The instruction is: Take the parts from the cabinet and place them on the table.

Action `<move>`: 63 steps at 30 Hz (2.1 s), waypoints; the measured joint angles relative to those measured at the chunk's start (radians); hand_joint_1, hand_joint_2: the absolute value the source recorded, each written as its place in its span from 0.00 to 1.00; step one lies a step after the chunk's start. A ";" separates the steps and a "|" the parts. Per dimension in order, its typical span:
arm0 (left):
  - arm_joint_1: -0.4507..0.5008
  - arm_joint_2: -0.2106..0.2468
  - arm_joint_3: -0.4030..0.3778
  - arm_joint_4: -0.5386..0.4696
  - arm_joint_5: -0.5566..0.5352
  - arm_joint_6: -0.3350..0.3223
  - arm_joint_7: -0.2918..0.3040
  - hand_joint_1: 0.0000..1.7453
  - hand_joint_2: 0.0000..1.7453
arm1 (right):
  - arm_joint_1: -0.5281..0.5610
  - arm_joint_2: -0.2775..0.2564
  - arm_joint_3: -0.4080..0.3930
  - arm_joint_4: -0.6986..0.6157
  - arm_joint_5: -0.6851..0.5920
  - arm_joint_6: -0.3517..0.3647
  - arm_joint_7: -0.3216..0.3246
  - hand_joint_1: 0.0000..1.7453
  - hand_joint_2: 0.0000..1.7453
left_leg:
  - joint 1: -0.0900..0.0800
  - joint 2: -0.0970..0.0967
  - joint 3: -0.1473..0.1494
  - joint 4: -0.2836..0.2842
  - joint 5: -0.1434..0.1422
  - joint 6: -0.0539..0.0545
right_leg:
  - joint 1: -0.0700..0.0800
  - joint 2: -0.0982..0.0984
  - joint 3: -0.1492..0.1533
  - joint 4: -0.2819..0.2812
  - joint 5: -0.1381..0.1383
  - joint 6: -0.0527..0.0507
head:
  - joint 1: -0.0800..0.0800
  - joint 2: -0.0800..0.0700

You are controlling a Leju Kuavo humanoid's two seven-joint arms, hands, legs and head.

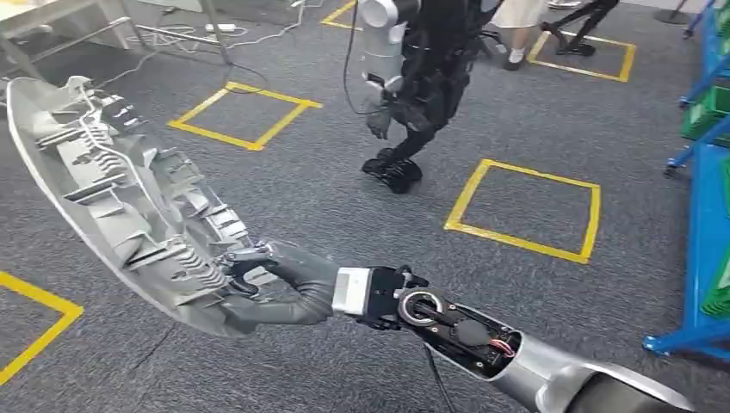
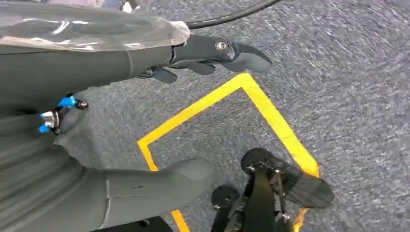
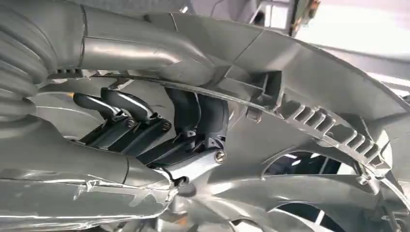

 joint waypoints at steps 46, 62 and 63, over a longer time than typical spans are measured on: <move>0.003 -0.001 0.000 0.000 0.018 0.009 -0.006 0.00 1.00 | -0.013 0.002 0.029 0.016 0.012 0.003 0.004 1.00 1.00 | 0.006 0.090 -0.056 0.118 -0.038 -0.050 | -0.006 -0.137 0.019 -0.060 0.031 0.003 | -0.032 0.000; 0.000 -0.004 0.000 0.000 0.018 0.005 -0.006 0.00 1.00 | -0.008 0.001 0.030 0.013 0.016 0.005 0.008 1.00 1.00 | -0.005 -0.011 0.020 -0.024 0.000 0.007 | 0.000 -0.023 -0.023 0.046 0.017 0.021 | 0.020 0.000; 0.001 -0.010 0.000 0.000 0.018 0.005 -0.006 0.00 1.00 | -0.008 0.001 0.030 0.013 0.017 0.005 0.008 1.00 1.00 | 0.002 -0.019 0.016 -0.026 0.001 0.006 | -0.002 0.029 -0.003 0.005 0.021 0.003 | 0.020 0.000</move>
